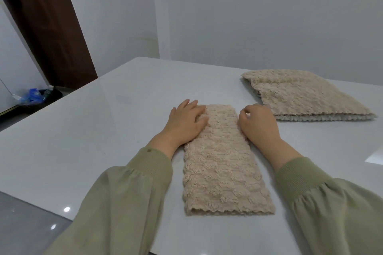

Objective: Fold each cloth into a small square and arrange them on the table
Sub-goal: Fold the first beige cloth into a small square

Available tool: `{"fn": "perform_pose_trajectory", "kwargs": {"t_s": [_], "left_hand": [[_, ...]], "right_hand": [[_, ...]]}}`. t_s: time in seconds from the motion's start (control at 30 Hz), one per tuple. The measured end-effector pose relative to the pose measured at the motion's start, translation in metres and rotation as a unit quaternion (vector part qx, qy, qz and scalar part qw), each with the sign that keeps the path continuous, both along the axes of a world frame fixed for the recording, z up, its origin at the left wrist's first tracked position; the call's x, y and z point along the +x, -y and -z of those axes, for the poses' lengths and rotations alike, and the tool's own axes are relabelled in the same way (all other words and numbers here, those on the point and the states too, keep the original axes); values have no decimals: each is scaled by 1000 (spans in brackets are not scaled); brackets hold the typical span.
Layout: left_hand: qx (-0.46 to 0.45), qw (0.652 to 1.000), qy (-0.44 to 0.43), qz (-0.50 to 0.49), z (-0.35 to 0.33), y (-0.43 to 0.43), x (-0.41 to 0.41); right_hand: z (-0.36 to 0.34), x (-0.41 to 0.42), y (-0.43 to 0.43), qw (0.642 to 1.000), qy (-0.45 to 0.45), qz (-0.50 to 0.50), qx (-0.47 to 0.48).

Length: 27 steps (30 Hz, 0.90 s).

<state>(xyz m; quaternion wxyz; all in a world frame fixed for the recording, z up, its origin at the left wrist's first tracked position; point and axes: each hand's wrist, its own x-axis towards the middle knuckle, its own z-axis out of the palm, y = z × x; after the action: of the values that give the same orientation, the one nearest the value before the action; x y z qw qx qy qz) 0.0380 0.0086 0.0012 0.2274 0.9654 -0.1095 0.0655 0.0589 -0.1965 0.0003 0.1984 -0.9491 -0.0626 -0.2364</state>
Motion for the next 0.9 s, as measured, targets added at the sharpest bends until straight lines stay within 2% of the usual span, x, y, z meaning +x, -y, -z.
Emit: {"fn": "perform_pose_trajectory", "kwargs": {"t_s": [0.17, 0.37, 0.43, 0.6, 0.73, 0.9], "left_hand": [[38, 998, -36, 21, 3, 4, 6], [21, 999, -29, 26, 4, 3, 8], [5, 1000, -14, 14, 5, 3, 9], [-48, 997, 37, -38, 3, 1, 11], [-75, 994, 36, -66, 2, -1, 15], [-76, 994, 34, -66, 3, -1, 18]], "right_hand": [[-1, 16, -14, 998, -67, 6, -16], [-9, 22, -24, 987, -151, 27, -52], [-10, 23, -23, 989, -147, 11, -19], [-8, 21, -23, 992, -61, -47, 104], [-13, 16, -25, 964, -73, -91, 237], [-22, 25, -20, 937, -108, -18, 331]]}}
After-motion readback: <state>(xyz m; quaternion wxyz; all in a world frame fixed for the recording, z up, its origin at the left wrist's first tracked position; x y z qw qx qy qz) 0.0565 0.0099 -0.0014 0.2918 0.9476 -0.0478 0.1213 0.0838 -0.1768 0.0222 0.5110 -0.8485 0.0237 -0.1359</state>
